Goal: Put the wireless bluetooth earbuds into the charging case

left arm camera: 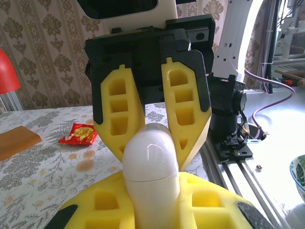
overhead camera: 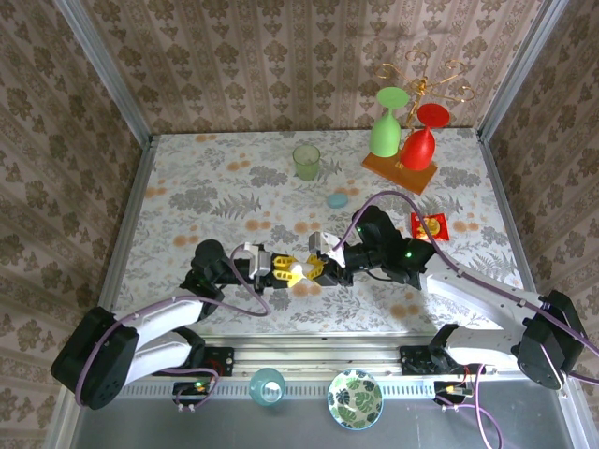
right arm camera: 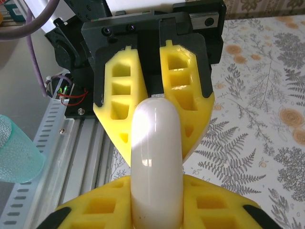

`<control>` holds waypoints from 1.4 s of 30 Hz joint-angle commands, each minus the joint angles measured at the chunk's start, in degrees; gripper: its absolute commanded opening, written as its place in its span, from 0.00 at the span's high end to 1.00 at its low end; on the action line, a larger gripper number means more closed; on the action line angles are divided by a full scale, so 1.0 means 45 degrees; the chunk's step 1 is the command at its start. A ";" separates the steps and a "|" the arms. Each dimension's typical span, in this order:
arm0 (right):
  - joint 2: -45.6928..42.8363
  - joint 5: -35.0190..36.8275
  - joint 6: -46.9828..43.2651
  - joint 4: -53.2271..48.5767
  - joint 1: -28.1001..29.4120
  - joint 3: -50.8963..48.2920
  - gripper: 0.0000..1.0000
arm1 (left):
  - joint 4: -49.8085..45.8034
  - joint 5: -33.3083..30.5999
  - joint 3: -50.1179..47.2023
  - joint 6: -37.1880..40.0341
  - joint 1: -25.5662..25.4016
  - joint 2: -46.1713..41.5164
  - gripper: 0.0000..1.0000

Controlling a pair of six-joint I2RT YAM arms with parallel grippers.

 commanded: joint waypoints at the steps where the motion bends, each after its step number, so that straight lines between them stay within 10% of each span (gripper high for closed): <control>1: -0.0351 0.0051 -0.0036 0.0007 0.0103 0.0112 0.81 | 0.0536 0.0012 0.0408 -0.0021 -0.0112 0.0096 0.93; 11: -0.0617 0.2539 0.2961 0.2339 -0.0715 -0.0950 0.81 | 0.0619 -0.3180 -0.0477 0.1204 -0.0098 -0.0006 0.22; 25: 0.2943 0.7205 1.3898 0.2442 -0.2172 -0.0655 0.83 | 0.0560 -0.6802 -0.1217 0.2036 -0.0384 0.0335 0.05; 42: 0.6673 0.5778 1.5837 0.4009 -0.2627 -0.0006 0.74 | -0.4402 -0.6941 -0.0521 0.2685 -0.0489 -0.1260 0.00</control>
